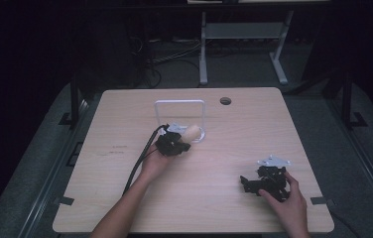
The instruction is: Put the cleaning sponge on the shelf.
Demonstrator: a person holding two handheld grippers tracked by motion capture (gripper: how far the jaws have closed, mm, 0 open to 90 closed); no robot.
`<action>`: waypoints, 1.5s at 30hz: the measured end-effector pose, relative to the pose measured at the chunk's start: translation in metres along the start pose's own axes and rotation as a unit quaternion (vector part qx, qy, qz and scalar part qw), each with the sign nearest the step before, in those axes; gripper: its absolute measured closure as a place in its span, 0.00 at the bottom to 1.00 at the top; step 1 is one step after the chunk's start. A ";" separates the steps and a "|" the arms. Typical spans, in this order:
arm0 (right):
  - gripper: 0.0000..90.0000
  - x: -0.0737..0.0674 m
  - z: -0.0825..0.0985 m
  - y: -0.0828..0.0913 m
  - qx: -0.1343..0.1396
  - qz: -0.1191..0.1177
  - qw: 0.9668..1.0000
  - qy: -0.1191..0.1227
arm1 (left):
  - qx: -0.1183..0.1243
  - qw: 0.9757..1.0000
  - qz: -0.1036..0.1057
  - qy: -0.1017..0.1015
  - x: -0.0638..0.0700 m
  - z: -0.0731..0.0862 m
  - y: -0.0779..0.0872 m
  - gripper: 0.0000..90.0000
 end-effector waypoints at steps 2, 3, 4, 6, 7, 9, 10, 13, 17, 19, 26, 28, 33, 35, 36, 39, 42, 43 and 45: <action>0.01 0.000 0.000 0.000 0.000 0.000 1.000 0.000 | -0.001 1.000 -0.005 0.004 -0.003 0.002 0.000 1.00; 0.01 0.000 0.000 0.000 0.000 0.000 1.000 0.000 | -0.001 1.000 -0.005 0.004 -0.003 0.002 0.000 1.00; 0.01 0.000 0.000 0.000 0.000 0.000 1.000 0.000 | -0.001 1.000 -0.009 0.014 -0.007 0.004 0.001 1.00; 0.01 0.000 0.000 0.000 0.000 0.000 1.000 0.000 | 0.003 1.000 -0.015 0.020 -0.011 0.005 0.002 1.00; 0.01 0.000 0.000 0.000 0.000 0.000 1.000 0.000 | 0.003 1.000 -0.015 0.020 -0.011 0.005 0.002 1.00; 0.01 0.000 0.000 0.000 0.000 0.000 1.000 0.000 | 0.006 0.999 -0.024 0.023 -0.015 0.006 0.004 1.00; 0.01 0.000 0.000 0.000 0.000 0.000 1.000 0.000 | 0.007 0.999 -0.026 0.024 -0.016 0.006 0.005 1.00; 0.01 0.000 0.000 0.000 0.000 0.000 1.000 0.000 | 0.006 0.999 -0.031 0.026 -0.019 0.006 0.006 1.00; 0.01 0.000 0.000 0.000 0.000 0.000 1.000 0.000 | 0.007 0.999 -0.039 0.033 -0.025 0.009 0.007 1.00; 0.01 0.000 0.000 0.000 0.000 0.000 1.000 0.000 | 0.006 0.999 -0.042 0.032 -0.027 0.009 0.008 1.00; 0.01 0.000 0.000 0.000 0.000 0.000 1.000 0.000 | 0.010 0.998 -0.052 0.040 -0.034 0.011 0.010 1.00; 0.01 0.000 0.000 0.000 0.000 0.000 1.000 0.000 | 0.011 0.997 -0.057 0.043 -0.036 0.012 0.010 1.00; 0.01 0.000 0.000 0.000 0.000 0.000 1.000 0.000 | 0.013 0.997 -0.062 0.046 -0.040 0.013 0.010 1.00; 0.01 0.000 0.000 0.000 0.000 0.000 1.000 0.000 | 0.015 0.997 -0.066 0.047 -0.043 0.013 0.011 1.00; 0.01 0.000 0.000 0.000 0.000 0.000 1.000 0.000 | 0.018 0.996 -0.070 0.052 -0.045 0.014 0.011 1.00; 0.01 0.000 0.000 0.000 0.000 0.000 1.000 0.000 | 0.020 0.996 -0.071 0.055 -0.047 0.014 0.012 1.00; 0.01 0.000 0.000 0.000 0.000 0.000 1.000 0.000 | 0.018 0.996 -0.071 0.053 -0.047 0.014 0.013 1.00; 0.01 0.000 0.000 0.000 0.000 0.000 1.000 0.000 | 0.018 0.996 -0.071 0.053 -0.047 0.014 0.013 1.00; 0.01 0.000 0.000 0.000 0.000 0.000 1.000 0.000 | 0.018 0.996 -0.071 0.051 -0.046 0.014 0.015 1.00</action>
Point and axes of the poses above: each handheld gripper's, and its own axes: y roughly backward along the jaws, z roughly out of its underside, x roughly to its right, the point moved 2 cm from there along -y, roughly forward along the jaws, and after that the axes turned 9 degrees about -z, right-handed, at the moved point
